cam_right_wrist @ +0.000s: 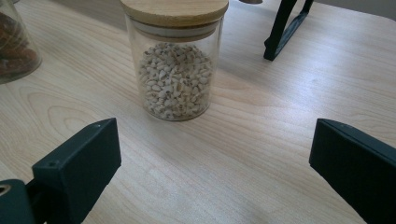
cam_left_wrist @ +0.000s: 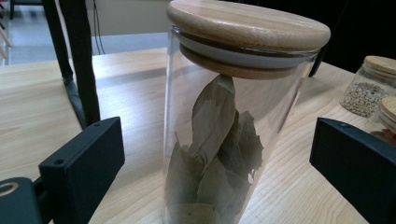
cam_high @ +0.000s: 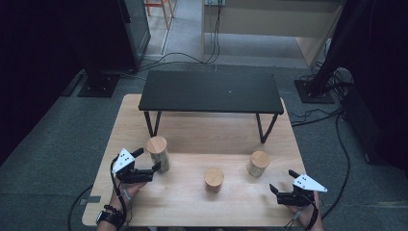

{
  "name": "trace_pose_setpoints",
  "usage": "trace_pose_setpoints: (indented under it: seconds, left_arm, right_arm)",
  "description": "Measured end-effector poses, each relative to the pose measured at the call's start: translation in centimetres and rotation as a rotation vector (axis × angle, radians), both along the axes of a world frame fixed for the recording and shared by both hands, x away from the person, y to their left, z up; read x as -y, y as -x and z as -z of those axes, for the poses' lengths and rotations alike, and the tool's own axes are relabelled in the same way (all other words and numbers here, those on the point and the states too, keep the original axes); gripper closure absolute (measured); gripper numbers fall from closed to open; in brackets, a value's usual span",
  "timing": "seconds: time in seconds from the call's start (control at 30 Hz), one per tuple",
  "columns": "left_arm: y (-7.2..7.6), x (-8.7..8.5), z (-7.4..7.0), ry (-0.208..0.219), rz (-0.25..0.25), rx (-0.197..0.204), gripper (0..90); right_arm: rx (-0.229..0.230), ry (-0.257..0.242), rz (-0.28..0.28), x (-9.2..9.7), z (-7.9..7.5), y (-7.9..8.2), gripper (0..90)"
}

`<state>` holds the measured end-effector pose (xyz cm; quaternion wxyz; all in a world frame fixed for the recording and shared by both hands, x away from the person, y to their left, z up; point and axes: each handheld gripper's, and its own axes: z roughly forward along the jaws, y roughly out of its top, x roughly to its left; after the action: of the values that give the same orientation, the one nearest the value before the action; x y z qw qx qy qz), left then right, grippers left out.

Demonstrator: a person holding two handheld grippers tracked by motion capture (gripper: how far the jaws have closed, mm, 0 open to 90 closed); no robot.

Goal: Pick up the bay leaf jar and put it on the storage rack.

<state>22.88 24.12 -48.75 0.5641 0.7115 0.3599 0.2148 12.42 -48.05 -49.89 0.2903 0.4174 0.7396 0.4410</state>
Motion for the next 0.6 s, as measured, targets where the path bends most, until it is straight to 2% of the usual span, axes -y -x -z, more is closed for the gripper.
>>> trace_pose_setpoints:
  seconds: [0.3,0.6]
  left_arm:
    - [-1.0,0.6,0.0,0.001,0.004,-0.002,5.2]
    - [-1.8,1.3,-0.3,-0.033,0.022,0.004,9.6]
  right_arm:
    - [0.000,-0.005,0.003,0.0,0.0,0.0,1.9]
    - [0.000,-0.009,-0.004,0.2,0.0,0.0,1.9]
